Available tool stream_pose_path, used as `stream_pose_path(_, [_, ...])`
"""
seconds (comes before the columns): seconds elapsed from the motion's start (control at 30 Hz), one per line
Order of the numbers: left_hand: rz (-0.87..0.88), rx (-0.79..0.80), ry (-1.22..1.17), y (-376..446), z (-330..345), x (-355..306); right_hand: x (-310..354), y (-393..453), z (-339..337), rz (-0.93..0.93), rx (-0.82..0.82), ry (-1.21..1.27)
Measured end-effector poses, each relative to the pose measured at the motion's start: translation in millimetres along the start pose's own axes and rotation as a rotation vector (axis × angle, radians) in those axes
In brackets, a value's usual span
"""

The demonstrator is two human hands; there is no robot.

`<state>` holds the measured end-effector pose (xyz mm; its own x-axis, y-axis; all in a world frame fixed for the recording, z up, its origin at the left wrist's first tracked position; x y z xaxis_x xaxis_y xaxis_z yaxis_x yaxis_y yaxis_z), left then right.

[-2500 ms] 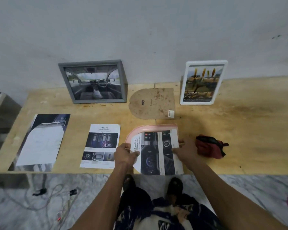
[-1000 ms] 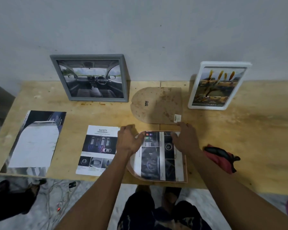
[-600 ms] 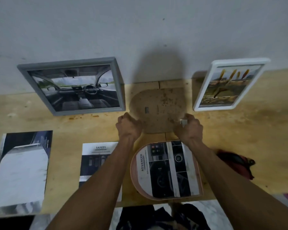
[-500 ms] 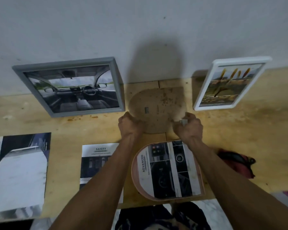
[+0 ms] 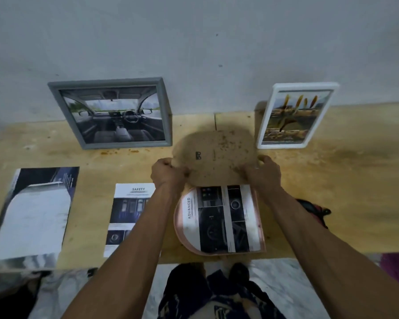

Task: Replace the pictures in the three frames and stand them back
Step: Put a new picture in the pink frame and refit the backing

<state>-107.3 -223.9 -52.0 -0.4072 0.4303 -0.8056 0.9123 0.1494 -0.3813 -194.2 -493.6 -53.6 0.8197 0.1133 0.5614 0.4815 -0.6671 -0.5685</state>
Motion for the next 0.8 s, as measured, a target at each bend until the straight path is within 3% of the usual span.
stream_pose_path(0.4, [-0.053,-0.031,-0.080,-143.9,-12.4,76.1,-115.2,-90.8,-33.5,0.146,0.171,0.109])
stream_pose_path(0.6, [-0.031,0.069,0.035,-157.2,-10.5,90.3,-128.8,-102.7,-31.5,0.016,0.100,0.064])
stream_pose_path(0.8, [0.098,0.188,0.206,-141.8,-5.6,94.6,-143.7,-83.4,-20.9,0.029,0.105,0.090])
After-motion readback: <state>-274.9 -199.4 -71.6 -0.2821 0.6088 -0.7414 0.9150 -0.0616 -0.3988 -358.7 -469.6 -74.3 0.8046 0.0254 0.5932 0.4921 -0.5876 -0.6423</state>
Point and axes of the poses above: each hand's wrist, its own y-axis towards the middle knuckle, its own z-axis out of the palm, x = y × z, the point moved 6 cm from there along y, towards the middle knuckle, and after that the axes turned 13 degrees about z, right-handed, at the moved point
